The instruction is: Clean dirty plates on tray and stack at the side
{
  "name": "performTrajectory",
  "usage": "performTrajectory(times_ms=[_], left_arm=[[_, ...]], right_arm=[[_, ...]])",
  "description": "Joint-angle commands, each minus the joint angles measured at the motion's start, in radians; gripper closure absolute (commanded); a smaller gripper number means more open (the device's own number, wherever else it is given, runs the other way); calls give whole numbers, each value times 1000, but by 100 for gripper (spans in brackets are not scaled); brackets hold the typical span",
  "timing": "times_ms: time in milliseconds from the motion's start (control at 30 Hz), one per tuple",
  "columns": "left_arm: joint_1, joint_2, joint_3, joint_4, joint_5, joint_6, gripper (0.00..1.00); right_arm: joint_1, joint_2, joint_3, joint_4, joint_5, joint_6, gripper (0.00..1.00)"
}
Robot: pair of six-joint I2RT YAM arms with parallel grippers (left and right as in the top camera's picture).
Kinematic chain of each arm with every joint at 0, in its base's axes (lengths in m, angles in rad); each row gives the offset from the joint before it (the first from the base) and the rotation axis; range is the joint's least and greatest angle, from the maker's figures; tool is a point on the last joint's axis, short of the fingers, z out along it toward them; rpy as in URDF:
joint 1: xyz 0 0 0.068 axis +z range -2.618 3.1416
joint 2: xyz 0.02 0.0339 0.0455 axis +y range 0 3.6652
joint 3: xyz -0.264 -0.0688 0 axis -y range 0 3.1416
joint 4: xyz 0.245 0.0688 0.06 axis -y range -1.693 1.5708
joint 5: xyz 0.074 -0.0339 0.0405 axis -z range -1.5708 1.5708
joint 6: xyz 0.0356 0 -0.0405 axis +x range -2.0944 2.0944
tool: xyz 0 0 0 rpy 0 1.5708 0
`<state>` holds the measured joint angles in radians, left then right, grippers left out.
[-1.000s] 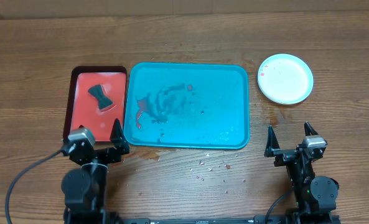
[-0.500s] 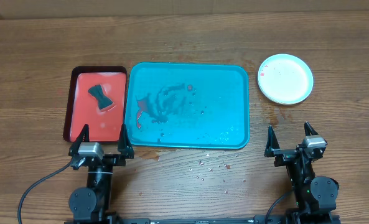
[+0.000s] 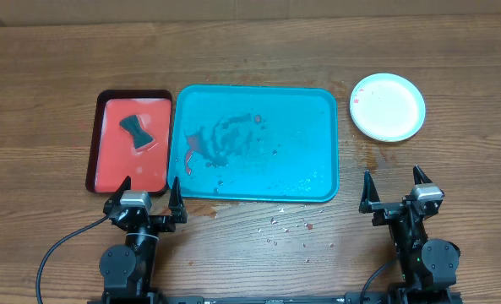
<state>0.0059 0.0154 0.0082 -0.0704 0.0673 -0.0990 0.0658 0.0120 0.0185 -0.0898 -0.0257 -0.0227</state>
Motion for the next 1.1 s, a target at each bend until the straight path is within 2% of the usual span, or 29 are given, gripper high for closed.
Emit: performTrajectory(times_ms=[0,433,600,1067], left_arm=[[-8,-12,-3,-4,-8,25,0],[-8,-12,-3,-5,-18,26,0],[-8,-12,-3,-5,-22,127,0],[-7,-12,-3,-5,-22,129,0]], right_arm=[[-1,-9,-10,6,6,-1,0],[-1,-9,-10,6,6,-1,0],[-1,-9,-10,6,6,-1,0],[-1,-9,-10,6,6,-1,0]])
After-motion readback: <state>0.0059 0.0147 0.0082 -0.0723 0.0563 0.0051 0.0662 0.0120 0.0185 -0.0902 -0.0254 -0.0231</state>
